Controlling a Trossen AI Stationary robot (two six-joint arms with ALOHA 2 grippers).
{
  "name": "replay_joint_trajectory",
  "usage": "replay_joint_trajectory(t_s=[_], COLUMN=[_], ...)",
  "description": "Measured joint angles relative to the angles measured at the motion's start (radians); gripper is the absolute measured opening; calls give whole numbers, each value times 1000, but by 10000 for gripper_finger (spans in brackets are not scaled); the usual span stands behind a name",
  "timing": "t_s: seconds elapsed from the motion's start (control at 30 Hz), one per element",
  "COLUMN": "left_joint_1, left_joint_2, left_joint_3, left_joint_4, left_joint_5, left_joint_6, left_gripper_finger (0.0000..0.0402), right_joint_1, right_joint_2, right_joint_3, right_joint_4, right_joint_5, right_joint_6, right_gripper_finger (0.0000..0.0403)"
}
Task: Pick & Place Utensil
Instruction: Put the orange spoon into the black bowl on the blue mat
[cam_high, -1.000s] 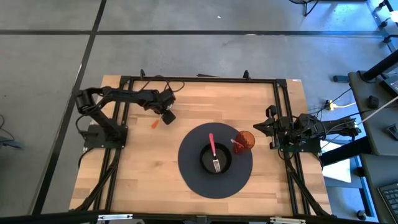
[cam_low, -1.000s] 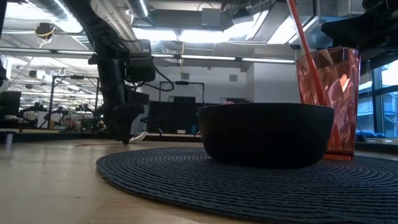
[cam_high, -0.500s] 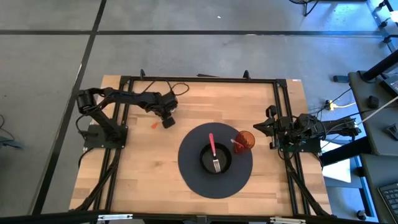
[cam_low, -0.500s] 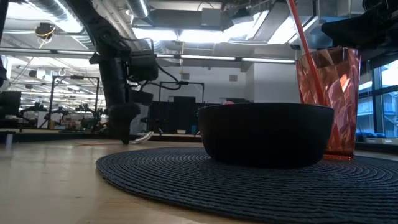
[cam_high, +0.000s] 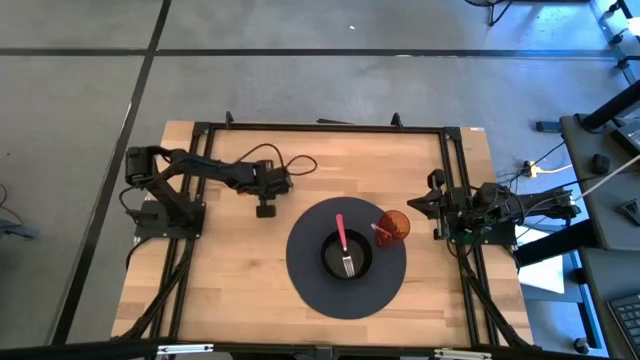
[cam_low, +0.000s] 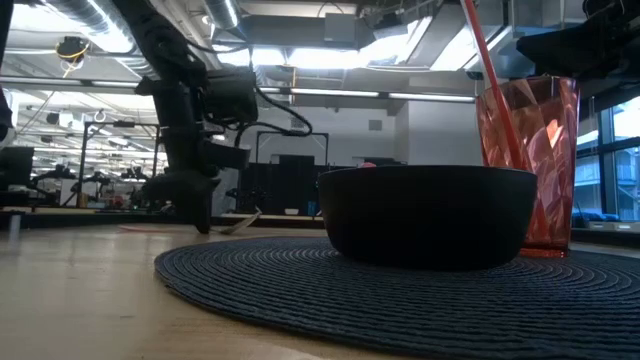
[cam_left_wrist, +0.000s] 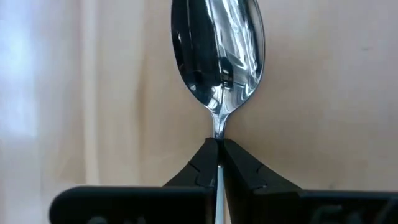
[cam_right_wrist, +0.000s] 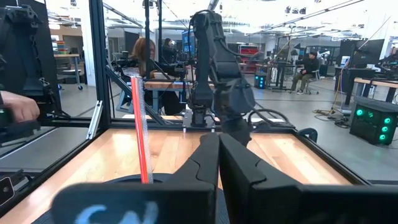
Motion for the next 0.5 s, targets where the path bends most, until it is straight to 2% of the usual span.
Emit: replay_joint_trajectory(t_s=[0.17, 0.37, 0.5], left_joint_1=[-40, -92, -129], left_joint_2=[0, 6, 4], left_joint_3=[18, 94, 128], left_joint_4=[-7, -28, -46], left_joint_5=[24, 28, -1], left_joint_6=[17, 7, 9], left_gripper_finger=[6, 4, 4], right_joint_1=[0, 0, 0], right_joint_2=[0, 0, 0], right_joint_3=[0, 0, 0], right_joint_4=[0, 0, 0], right_joint_5=[0, 0, 0], right_joint_6=[-1, -1, -1], right_gripper_finger=[14, 14, 14])
